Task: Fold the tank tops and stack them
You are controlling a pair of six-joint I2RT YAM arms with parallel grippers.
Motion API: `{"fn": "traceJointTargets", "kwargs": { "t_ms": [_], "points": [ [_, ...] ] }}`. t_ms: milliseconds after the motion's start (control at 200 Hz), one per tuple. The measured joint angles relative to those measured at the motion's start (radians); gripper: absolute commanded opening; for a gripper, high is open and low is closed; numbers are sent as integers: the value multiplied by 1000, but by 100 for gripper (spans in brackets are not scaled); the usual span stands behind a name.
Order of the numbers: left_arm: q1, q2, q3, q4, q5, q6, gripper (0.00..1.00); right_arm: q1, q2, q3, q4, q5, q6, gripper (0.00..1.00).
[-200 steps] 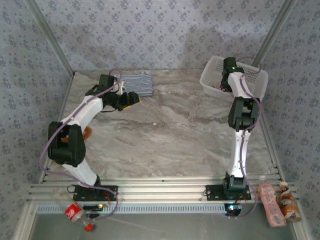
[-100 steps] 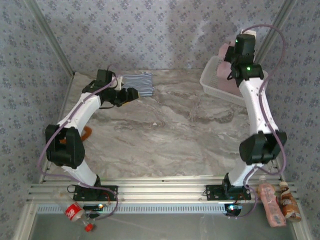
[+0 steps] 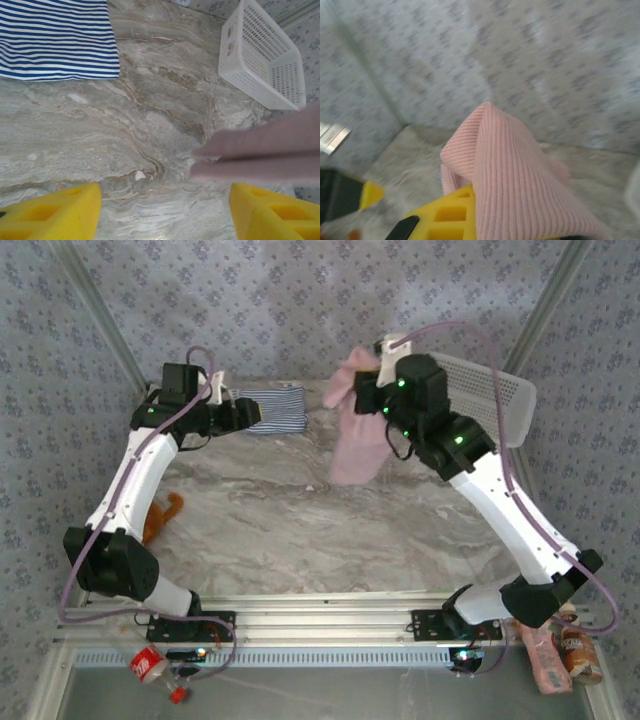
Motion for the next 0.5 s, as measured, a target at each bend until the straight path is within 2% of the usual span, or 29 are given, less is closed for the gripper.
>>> {"fn": "traceJointTargets", "kwargs": {
  "t_ms": [105,230,365,440,500],
  "points": [
    [28,-28,-15,-21,-3,10,68,24,-10,-76,-8,-29,75,0],
    [33,-55,-105,-15,-2,11,68,-34,-2,-271,7,-137,190,5],
    [2,-53,-243,-6,-6,0,67,-97,87,-480,37,-222,256,17],
    [-39,-42,-299,-2,-18,-8,67,-139,137,-578,43,-224,269,29],
    [-76,-27,-334,10,-25,-16,67,-181,166,-625,43,-211,255,32]
  ]
}}
